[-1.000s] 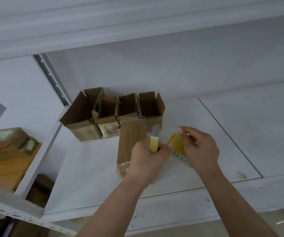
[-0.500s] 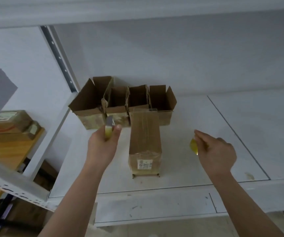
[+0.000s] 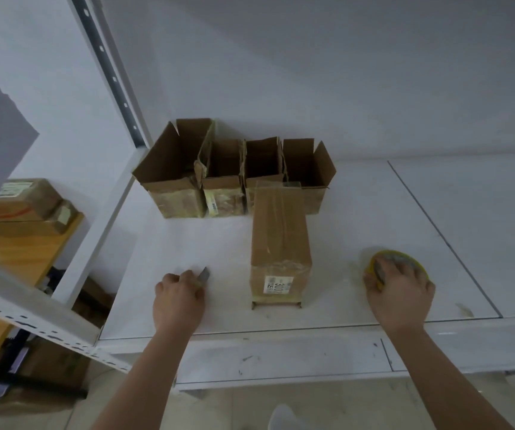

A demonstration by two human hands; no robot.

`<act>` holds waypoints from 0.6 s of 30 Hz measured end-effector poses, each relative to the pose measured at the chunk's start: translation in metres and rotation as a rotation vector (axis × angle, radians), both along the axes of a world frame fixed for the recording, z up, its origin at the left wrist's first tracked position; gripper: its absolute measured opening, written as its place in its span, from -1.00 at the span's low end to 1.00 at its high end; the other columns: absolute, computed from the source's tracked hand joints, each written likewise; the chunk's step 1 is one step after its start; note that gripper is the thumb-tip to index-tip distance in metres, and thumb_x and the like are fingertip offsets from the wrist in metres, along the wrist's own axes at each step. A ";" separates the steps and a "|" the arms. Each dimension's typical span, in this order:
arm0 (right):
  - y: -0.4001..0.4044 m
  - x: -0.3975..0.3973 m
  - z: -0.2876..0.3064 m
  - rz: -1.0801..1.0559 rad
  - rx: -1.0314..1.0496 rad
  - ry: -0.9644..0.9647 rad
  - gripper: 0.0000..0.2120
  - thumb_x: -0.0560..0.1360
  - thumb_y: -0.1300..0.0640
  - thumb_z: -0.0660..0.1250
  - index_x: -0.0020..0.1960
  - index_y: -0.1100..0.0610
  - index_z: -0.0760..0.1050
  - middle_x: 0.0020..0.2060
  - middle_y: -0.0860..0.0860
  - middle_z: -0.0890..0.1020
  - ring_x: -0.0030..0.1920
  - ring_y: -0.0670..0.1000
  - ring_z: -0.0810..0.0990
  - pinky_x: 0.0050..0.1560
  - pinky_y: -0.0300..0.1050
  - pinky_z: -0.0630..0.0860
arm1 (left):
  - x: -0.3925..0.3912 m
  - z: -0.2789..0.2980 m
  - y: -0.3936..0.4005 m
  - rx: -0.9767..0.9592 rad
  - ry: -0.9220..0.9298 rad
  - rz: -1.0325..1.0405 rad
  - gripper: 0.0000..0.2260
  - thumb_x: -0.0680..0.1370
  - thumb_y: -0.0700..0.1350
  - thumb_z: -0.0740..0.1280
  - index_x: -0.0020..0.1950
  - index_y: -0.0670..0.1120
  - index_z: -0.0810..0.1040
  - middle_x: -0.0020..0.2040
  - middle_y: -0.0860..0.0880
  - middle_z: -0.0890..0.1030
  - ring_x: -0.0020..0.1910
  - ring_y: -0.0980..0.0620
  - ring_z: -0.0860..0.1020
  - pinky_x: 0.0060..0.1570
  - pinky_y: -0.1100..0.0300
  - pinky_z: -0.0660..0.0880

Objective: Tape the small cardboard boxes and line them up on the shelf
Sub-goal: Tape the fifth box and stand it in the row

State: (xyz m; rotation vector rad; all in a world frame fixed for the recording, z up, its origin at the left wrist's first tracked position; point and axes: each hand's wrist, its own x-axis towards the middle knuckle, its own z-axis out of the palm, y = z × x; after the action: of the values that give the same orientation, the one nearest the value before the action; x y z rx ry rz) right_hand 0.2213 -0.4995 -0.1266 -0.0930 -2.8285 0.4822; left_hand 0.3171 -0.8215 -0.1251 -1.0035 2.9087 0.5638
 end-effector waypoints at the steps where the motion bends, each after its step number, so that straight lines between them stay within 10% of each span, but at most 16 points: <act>1: -0.004 0.000 0.009 -0.004 -0.038 0.021 -0.67 0.46 0.10 0.46 0.19 0.20 0.61 0.11 0.26 0.61 0.16 0.35 0.48 0.15 0.18 0.36 | -0.001 0.007 0.000 0.006 0.080 -0.008 -0.62 0.63 0.01 0.22 0.40 -0.12 0.45 0.31 -0.21 0.43 0.28 -0.23 0.39 0.21 -0.04 0.39; 6: -0.041 0.005 0.072 0.438 -0.350 0.265 -0.77 0.55 0.13 0.37 0.17 0.18 0.62 0.12 0.07 0.64 0.16 0.17 0.51 0.12 -0.06 0.42 | -0.018 0.073 0.024 0.317 0.772 -0.349 -0.77 0.61 -0.04 0.28 0.24 0.04 0.61 0.20 0.18 0.57 0.24 0.20 0.51 0.13 0.51 0.36; 12: -0.080 0.023 0.093 0.793 -0.476 -0.113 -0.70 0.59 0.08 0.27 0.29 0.12 0.56 0.28 -0.11 0.53 0.41 -0.14 0.33 0.36 -0.37 0.23 | -0.030 0.095 0.045 0.465 0.552 -0.700 -0.74 0.56 -0.14 0.38 0.25 -0.06 0.62 0.30 0.02 0.56 0.36 0.30 0.37 0.29 0.50 0.28; 18: -0.081 0.022 0.087 0.762 -0.525 -0.083 -0.59 0.43 -0.02 0.40 0.24 0.12 0.59 0.27 -0.07 0.57 0.40 -0.17 0.34 0.41 -0.22 0.30 | -0.029 0.092 0.041 0.515 0.498 -0.690 -0.54 0.40 -0.04 0.49 0.29 -0.07 0.58 0.35 0.04 0.51 0.39 0.33 0.32 0.34 0.50 0.22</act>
State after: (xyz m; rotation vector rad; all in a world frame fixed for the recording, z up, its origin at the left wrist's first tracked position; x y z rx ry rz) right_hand 0.2438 -0.5804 -0.0399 0.9014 -2.6430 1.3841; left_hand 0.2883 -0.7802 -0.0332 0.2336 2.9111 1.5286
